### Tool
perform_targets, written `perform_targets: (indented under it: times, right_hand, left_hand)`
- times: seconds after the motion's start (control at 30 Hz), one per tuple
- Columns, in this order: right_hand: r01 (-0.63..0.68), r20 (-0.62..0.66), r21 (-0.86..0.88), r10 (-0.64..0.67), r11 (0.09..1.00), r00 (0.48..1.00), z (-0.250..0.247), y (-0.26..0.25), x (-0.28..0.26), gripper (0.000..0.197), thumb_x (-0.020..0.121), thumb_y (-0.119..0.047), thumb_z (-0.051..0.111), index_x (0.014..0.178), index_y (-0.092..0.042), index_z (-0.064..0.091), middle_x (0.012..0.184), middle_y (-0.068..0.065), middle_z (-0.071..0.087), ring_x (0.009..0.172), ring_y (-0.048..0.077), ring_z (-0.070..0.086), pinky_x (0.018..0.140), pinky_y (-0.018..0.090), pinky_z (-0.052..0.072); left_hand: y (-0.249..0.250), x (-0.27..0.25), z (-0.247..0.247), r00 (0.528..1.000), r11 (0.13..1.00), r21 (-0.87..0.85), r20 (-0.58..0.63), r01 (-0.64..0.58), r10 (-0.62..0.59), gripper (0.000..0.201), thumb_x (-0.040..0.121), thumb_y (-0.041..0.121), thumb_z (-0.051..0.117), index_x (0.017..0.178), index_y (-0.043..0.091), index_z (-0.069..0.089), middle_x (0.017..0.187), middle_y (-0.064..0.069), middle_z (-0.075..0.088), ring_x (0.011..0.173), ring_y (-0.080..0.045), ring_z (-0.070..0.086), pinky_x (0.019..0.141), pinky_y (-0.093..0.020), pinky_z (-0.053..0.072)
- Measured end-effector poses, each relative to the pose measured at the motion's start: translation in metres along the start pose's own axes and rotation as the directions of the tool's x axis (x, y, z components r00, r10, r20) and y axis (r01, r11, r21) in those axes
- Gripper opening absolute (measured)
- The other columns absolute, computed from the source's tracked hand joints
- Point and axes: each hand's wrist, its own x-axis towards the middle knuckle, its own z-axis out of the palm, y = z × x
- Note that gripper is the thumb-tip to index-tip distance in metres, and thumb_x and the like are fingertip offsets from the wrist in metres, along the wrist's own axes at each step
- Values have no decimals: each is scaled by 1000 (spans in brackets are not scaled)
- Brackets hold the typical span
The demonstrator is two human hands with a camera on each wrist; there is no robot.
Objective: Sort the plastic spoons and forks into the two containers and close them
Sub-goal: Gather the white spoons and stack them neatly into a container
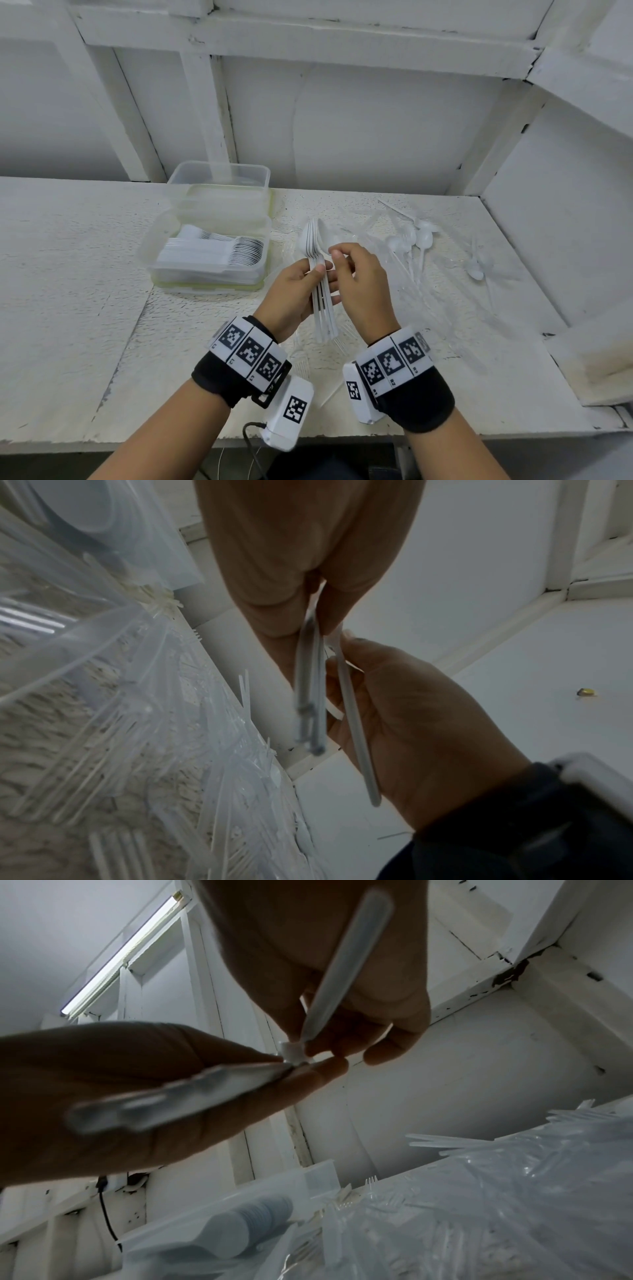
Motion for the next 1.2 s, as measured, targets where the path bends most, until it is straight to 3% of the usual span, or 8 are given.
perform_targets:
  times: [0.3, 0.4, 0.47, 0.67, 0.8, 0.97, 1.1, 1.2]
  right_hand:
    - [-180, 26, 230, 179, 957, 984, 6, 4, 6, 18, 92, -20, 56, 104, -16, 69, 106, -3, 43, 108, 12, 50, 93, 31, 48]
    - [-223, 78, 350, 209, 910, 975, 2, -1, 6, 11, 91, -22, 59, 91, -28, 67, 105, -4, 44, 108, 14, 54, 85, 42, 55]
    - [-233, 99, 397, 211, 888, 972, 0, -3, 6, 11, 91, -21, 59, 90, -29, 67, 110, 1, 45, 105, 13, 56, 77, 28, 57]
    - [-116, 161, 204, 84, 972, 983, -12, 3, 11, 18, 91, -20, 57, 105, -19, 69, 112, 2, 48, 96, -6, 47, 80, -5, 32]
    - [131, 72, -70, -126, 989, 989, -15, 7, 13, 16, 88, -25, 59, 97, -13, 64, 101, -5, 46, 97, 11, 49, 85, 17, 39]
    - [514, 100, -330, -512, 792, 853, -20, 9, 12, 33, 79, -38, 53, 106, -20, 50, 104, 5, 54, 94, 24, 53, 75, 38, 49]
    - [694, 397, -445, -570, 565, 719, -19, 11, 15, 46, 77, -49, 47, 116, -26, 53, 120, 2, 54, 113, 24, 43, 84, 43, 44]
    - [776, 544, -451, -554, 441, 630, -14, 8, 19, 43, 77, -50, 42, 110, -27, 58, 111, -4, 63, 112, 24, 54, 85, 45, 45]
  left_hand:
    - [1, -1, 1, 999, 999, 40, 43, 20, -22, 20, 99, 12, 38, 100, 4, 57, 88, -12, 65, 72, -14, 67, 63, -26, 57]
    - [6, 0, -1, 993, 997, 39, 92, 72, -76, 21, 99, 16, 38, 104, 3, 55, 84, -9, 67, 70, -18, 69, 70, -35, 59]
    - [8, 0, -2, 987, 993, 60, 119, 106, -113, 23, 99, 19, 37, 108, 3, 53, 79, -8, 68, 67, -20, 68, 66, -35, 59]
    - [11, -3, -5, 985, 975, 173, 76, 142, -157, 17, 101, 24, 36, 97, 15, 50, 63, -4, 49, 53, -14, 50, 54, -27, 49]
    - [12, -4, -11, 992, 882, 455, -10, 119, -129, 18, 100, 25, 39, 101, 12, 52, 64, -1, 41, 53, -11, 39, 47, -22, 36]
    - [19, -7, -23, 998, 613, 789, -18, 52, -62, 4, 93, 17, 50, 94, 18, 46, 64, 0, 46, 49, -9, 41, 48, -21, 36]
    - [22, -10, -27, 998, 503, 862, -33, 57, -57, 28, 89, 15, 54, 110, 19, 36, 71, 3, 50, 54, -7, 44, 47, -16, 37]
    - [24, -12, -30, 996, 491, 869, -11, 52, -85, 34, 87, 13, 57, 111, 16, 33, 76, -1, 51, 52, -6, 42, 40, -11, 33]
